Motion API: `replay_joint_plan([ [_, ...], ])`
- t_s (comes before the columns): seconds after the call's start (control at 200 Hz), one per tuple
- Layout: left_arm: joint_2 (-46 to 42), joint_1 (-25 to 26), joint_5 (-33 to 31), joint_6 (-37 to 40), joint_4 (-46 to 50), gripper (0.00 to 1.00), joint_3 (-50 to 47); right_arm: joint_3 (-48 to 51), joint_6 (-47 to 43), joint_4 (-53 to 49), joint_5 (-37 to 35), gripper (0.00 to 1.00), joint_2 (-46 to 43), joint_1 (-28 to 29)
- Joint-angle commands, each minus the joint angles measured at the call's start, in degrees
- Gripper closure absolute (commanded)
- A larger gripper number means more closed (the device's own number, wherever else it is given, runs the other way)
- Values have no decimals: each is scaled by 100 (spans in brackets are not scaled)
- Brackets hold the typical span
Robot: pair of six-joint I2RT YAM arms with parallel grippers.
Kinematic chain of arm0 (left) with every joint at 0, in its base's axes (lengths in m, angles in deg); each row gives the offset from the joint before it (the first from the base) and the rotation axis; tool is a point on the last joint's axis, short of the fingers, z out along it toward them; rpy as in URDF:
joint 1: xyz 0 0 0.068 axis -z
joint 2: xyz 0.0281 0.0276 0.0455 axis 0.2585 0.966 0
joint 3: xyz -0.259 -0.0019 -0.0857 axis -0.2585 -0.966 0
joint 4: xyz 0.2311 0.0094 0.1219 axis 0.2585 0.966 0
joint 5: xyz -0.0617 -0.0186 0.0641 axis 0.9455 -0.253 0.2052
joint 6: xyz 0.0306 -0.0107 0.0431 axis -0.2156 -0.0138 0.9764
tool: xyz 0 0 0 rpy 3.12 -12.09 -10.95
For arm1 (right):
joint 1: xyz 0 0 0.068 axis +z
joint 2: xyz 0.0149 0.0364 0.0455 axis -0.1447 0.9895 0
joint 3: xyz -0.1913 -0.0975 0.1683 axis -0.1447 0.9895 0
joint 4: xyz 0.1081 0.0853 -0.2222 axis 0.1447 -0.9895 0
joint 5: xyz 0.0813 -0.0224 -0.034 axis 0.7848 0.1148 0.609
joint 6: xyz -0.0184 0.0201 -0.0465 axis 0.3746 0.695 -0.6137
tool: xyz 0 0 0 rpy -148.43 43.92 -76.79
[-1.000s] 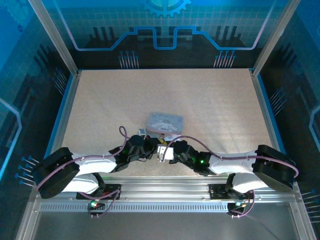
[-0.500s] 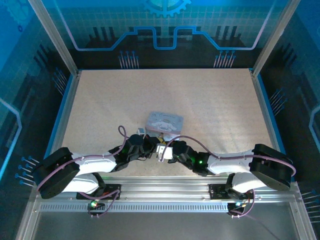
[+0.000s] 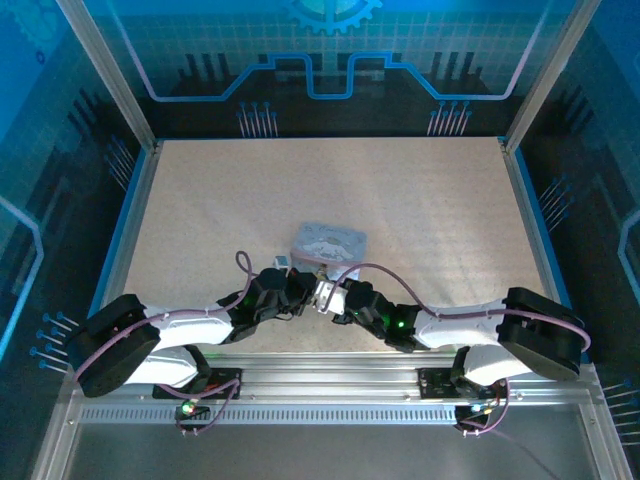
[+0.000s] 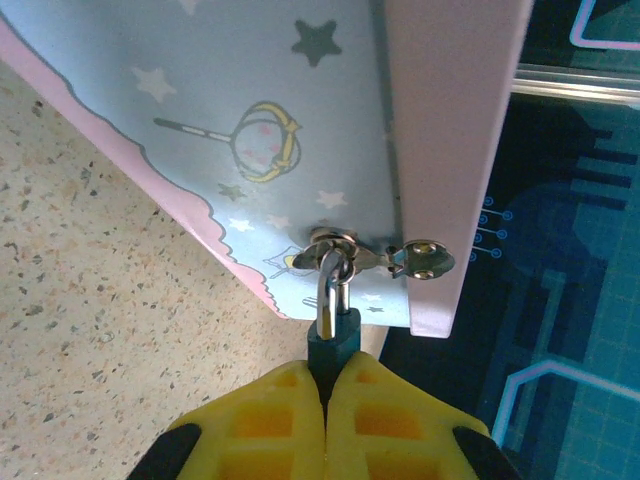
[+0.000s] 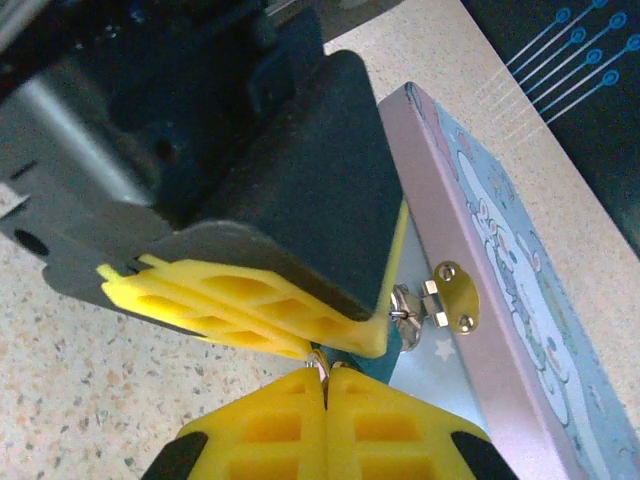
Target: Unlock the padlock with the key
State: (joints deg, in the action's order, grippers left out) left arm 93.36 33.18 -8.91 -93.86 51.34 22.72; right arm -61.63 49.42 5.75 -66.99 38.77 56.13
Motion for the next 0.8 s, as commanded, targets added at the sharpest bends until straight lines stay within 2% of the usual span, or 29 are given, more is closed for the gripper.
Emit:
replay_joint_plan([
  [0.0,38,37,170,41,-239,100,138,93,1011,825,-49,100,158,7],
  [0.23,56,35,154,43,-245,100,119,167,2154,1295,12,100,391,6],
  [0.595,121,35,114,82,-240,100,95,178,3012,1292,-29,100,535,6],
  [0.73,135,36,58,130,-162,87,78,284,3647,1402,-20,100,576,7],
  [0.795,144,37,14,148,-131,84,46,340,3917,1427,-22,100,597,7],
])
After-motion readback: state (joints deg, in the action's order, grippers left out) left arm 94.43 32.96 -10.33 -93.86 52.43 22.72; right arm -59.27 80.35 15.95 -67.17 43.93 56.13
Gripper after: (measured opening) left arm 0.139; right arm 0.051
